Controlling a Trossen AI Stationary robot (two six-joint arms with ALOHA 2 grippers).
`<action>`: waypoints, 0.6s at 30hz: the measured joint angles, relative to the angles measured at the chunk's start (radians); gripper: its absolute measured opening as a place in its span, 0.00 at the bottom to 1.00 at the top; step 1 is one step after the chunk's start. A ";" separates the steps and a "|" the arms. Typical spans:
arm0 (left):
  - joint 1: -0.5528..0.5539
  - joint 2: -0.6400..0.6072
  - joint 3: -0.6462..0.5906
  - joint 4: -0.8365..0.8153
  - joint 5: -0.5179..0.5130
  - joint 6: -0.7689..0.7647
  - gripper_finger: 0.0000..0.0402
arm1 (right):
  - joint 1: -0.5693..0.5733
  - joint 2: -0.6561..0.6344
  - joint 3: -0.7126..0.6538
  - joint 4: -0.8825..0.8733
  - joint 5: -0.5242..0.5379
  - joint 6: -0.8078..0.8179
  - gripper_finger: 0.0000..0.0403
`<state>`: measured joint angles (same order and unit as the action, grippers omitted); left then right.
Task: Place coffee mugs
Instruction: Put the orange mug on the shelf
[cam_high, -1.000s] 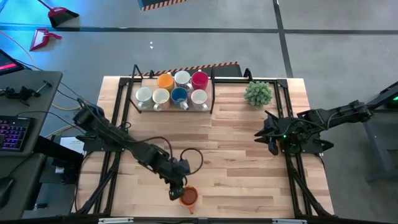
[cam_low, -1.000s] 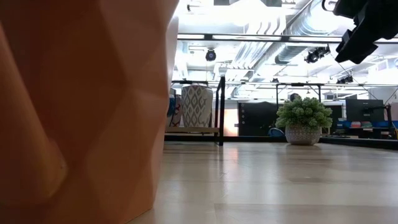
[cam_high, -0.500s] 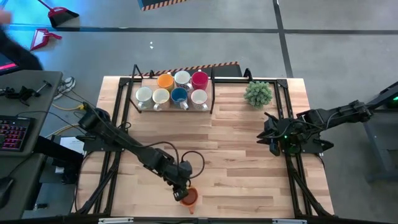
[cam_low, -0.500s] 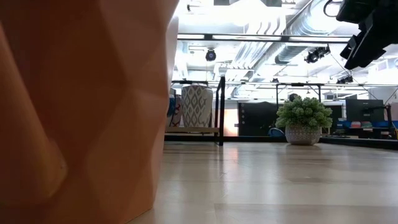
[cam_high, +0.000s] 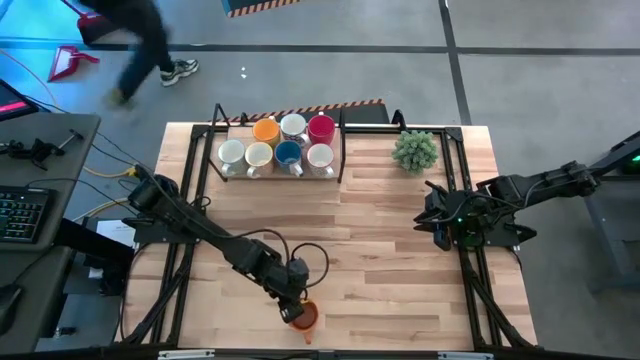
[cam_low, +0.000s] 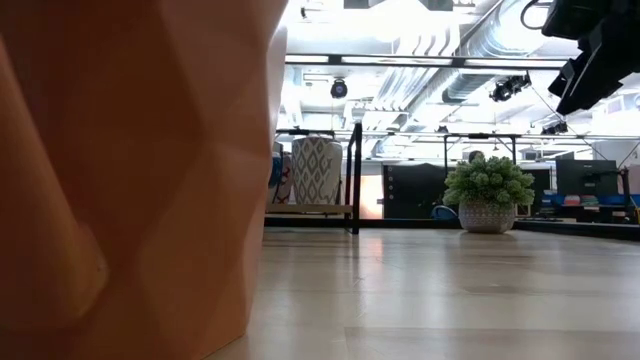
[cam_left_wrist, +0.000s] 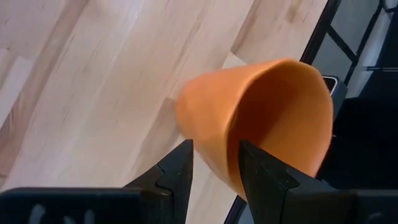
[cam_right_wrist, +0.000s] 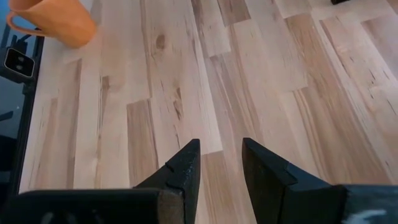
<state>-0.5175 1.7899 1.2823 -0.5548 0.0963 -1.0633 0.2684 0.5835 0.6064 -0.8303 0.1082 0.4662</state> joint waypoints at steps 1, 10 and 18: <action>0.000 0.005 0.000 0.005 0.001 -0.002 0.29 | 0.000 0.000 0.000 -0.001 0.000 0.000 0.24; 0.001 0.120 0.001 0.062 0.102 -0.009 0.29 | 0.000 0.000 0.000 -0.020 0.001 -0.003 0.24; 0.034 0.149 0.000 0.064 0.097 0.068 0.19 | 0.000 0.000 0.000 -0.027 0.003 -0.003 0.24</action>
<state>-0.4833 1.9387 1.2826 -0.4912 0.1934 -0.9953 0.2684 0.5835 0.6064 -0.8574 0.1111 0.4637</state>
